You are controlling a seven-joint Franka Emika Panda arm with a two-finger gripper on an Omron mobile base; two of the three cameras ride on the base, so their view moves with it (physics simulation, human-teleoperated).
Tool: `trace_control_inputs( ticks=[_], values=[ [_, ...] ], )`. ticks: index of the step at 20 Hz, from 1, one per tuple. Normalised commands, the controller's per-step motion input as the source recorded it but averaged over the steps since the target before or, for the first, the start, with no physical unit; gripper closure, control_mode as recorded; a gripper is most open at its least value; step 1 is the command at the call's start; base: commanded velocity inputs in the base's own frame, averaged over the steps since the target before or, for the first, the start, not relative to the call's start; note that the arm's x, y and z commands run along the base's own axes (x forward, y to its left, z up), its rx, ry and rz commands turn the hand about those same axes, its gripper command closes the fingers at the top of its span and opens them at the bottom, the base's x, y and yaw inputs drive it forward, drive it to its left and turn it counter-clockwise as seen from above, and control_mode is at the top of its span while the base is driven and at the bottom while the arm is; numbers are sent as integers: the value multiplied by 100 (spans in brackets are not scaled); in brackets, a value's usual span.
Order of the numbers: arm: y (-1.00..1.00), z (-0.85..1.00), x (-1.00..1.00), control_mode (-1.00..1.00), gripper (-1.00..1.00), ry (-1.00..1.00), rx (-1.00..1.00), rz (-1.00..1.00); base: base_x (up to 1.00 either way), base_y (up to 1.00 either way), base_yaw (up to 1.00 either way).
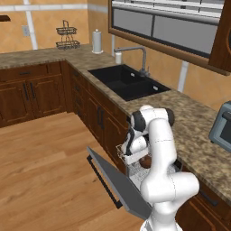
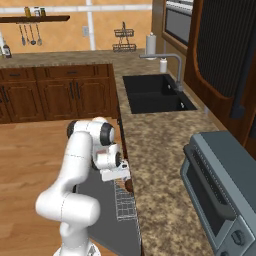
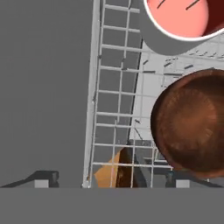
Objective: Pick up the cup and bowl from the counter, place them in the dishwasher, and close the dishwasher door.
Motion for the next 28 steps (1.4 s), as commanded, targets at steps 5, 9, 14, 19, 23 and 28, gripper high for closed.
trace_control_inputs(
  ticks=[5,9,14,19,23,28],
  values=[
    [37,100,-59,-100,-100,-4,-3,-2,0,0,0],
    [13,100,-59,-100,-100,-5,0,-3,0,0,0],
    [12,100,-42,-100,-100,-15,0,-3,0,0,0],
    [59,95,-29,-100,-100,-7,0,-4,0,0,0],
    [76,67,-18,-100,-100,8,-5,-1,0,0,0],
    [90,6,-3,-100,-100,7,-13,0,0,0,0]
  ],
)
